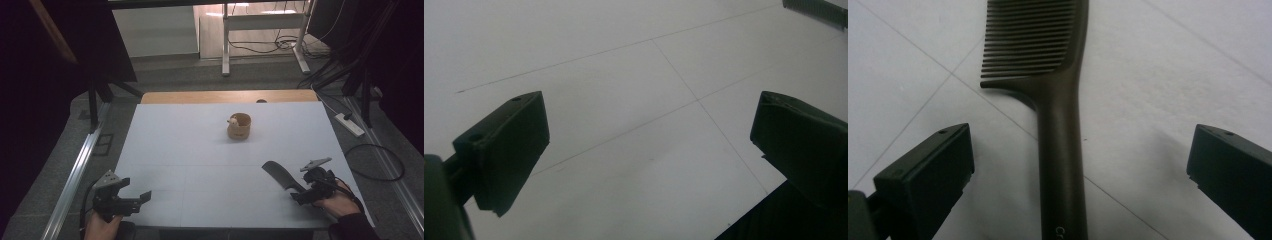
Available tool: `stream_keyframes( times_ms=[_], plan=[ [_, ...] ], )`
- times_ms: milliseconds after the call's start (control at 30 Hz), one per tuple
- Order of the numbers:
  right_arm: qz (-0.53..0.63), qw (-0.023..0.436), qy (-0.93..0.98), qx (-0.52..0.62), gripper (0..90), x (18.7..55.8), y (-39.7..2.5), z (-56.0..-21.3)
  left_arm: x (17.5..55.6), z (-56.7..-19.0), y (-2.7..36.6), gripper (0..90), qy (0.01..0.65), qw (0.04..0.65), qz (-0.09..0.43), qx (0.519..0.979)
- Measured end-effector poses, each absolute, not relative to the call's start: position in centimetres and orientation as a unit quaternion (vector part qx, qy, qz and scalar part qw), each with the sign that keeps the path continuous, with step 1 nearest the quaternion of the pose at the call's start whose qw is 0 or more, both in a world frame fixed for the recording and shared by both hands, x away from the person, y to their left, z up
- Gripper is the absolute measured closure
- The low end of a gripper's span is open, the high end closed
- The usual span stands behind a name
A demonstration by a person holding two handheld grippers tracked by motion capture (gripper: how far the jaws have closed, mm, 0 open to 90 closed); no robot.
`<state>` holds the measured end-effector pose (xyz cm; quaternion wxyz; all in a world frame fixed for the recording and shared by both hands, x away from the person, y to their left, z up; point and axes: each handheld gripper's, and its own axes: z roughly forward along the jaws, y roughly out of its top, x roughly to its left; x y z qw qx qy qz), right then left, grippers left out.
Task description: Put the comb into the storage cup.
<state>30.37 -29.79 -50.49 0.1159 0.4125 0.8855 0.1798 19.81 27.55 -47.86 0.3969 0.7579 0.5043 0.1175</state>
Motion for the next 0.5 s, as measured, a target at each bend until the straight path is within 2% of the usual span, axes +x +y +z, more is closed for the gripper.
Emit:
stream_keyframes(
  times_ms=[500],
  plan=[
    [0.155,0.102,0.889,0.418,0.0,30.53,-29.37,-50.85,19.80,-47.85,27.56,3.3,0.502,0.397,0.116,0.759]
  ],
)
